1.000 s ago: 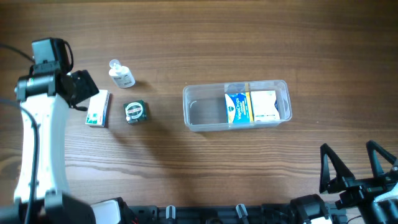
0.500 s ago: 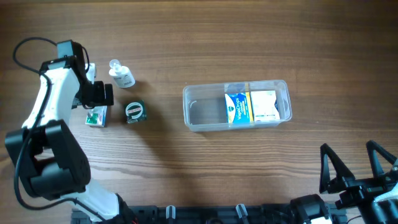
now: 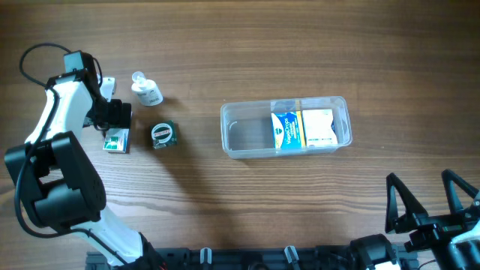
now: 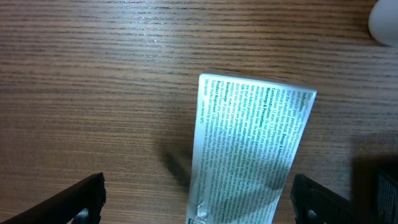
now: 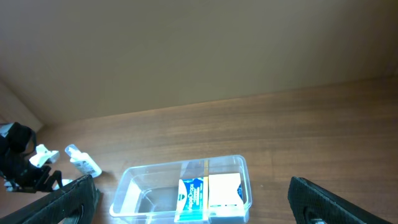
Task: Pack container
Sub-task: 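Reach the left gripper to the Panadol box and grasp it, then place the Panadol box into the container's left side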
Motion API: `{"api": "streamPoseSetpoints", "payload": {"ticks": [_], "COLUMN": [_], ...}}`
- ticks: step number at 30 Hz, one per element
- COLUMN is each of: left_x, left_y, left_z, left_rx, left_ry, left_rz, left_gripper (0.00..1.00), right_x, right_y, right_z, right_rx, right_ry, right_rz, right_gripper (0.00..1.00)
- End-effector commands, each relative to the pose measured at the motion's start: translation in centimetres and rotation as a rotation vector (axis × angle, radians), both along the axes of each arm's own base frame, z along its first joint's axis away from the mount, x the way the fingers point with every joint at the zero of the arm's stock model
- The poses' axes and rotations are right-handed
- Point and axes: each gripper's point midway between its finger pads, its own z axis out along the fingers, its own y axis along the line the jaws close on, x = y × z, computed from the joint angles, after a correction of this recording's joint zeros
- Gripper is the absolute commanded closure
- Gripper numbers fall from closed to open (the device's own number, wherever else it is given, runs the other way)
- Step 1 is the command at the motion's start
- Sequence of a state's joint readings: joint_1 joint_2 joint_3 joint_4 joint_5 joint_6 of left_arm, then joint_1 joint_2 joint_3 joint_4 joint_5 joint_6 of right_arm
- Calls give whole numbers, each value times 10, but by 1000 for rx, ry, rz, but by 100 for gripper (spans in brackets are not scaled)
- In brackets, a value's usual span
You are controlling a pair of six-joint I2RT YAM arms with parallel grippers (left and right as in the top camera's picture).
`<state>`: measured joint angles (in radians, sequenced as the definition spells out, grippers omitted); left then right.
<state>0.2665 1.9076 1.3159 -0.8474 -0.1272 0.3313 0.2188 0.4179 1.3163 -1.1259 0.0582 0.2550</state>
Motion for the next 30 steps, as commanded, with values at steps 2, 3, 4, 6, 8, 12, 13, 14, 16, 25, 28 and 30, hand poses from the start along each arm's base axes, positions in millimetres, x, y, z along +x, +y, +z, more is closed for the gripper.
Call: {"api": "streamPoseSetpoints", "payload": {"ticks": [2,3,4,6,8,12,13,14,16,25,28,30], "left_x": [-4,-5,-6,-7,-7,-5,-5,-5,-5,-18,-11,-7], "left_y": [-7,-9,-10,-10,-10,-9,-8,-8,-8,-15,-34,-51], "left_z": [-23,-29,-32,-35,-35,-34,-34,-34,-33,38,85,117], "left_rx": [-42,-47,-49,-52,-52,-54,-55,-58,-59,-78,-145,-185], "left_ry": [57,72,80,87,87,66,63,58,53,-9,-120,-211], "left_rz": [-37,-40,-41,-37,-33,51,76,110,146,380,343,299], "left_gripper": [6,6,7,8,13,41,51,54,56,67,67,64], "right_x": [2,2,2,2,2,2,2,2,2,2,2,2], "right_y": [-4,-4,-4,-4,-4,-4,-4,-4,-4,-4,-4,-4], "right_z": [0,0,0,0,0,0,0,0,0,0,0,0], "right_rx": [-23,-23,-23,-23,-23,-23,-23,-23,-23,-22,-23,-23], "right_ry": [-2,-2,-2,-2,-2,-2,-2,-2,-2,-2,-2,-2], "right_rz": [-19,-19,-19,-19,-19,-19,-19,-19,-19,-19,-19,-19], "right_gripper": [0,0,1,0,0,0,0,0,0,0,0,0]}}
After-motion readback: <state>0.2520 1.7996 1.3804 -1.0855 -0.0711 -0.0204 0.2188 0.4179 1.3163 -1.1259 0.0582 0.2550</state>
